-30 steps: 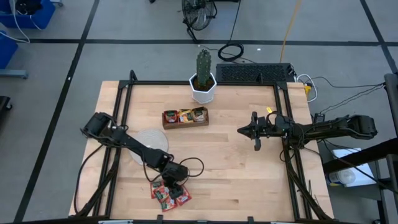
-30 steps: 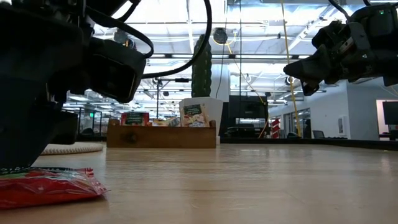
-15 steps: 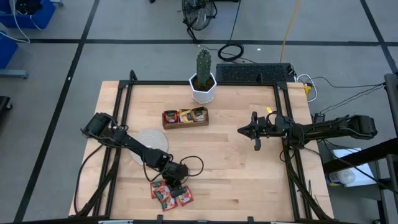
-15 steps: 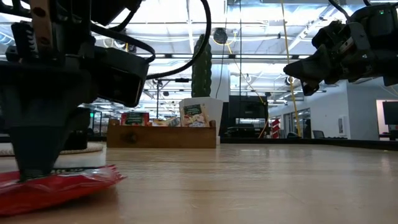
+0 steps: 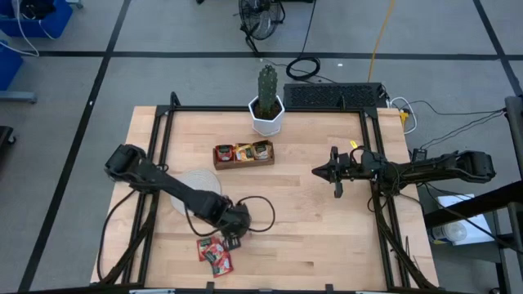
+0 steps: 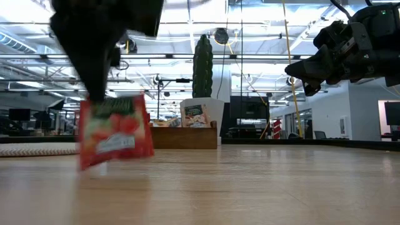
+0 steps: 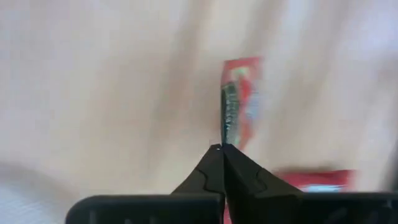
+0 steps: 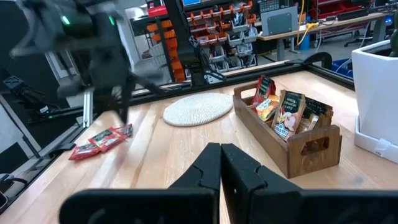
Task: Pick & Place Tea
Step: Put the red tea bag into the left section of the wooden organizer
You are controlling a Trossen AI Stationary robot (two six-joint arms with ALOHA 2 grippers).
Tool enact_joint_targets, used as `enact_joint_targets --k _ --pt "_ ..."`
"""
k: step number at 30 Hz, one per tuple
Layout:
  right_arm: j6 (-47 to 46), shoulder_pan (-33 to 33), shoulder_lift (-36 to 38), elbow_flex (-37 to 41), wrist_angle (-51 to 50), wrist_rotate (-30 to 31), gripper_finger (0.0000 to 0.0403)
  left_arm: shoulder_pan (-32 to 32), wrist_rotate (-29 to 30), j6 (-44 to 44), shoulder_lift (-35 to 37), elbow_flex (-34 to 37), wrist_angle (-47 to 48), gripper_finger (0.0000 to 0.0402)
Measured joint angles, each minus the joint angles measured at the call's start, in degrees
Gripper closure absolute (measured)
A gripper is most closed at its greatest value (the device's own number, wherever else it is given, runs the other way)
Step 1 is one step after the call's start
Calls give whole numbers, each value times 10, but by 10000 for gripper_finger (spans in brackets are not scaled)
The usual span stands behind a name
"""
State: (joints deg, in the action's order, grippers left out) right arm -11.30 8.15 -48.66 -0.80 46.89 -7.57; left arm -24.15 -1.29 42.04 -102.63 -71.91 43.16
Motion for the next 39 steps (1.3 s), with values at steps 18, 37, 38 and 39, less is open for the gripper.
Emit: enact_joint_targets --k 18,37,38,39 --pt "0 0 0 0 -1 0 403 136 382 -287 4 -200 444 401" --pt "0 0 0 0 0 0 403 372 140 -538 245 28 139 401" --pt "0 0 0 0 0 0 403 372 138 -534 252 42 138 401" --pt "0 0 0 0 -1 0 403 372 138 -532 255 53 138 401"
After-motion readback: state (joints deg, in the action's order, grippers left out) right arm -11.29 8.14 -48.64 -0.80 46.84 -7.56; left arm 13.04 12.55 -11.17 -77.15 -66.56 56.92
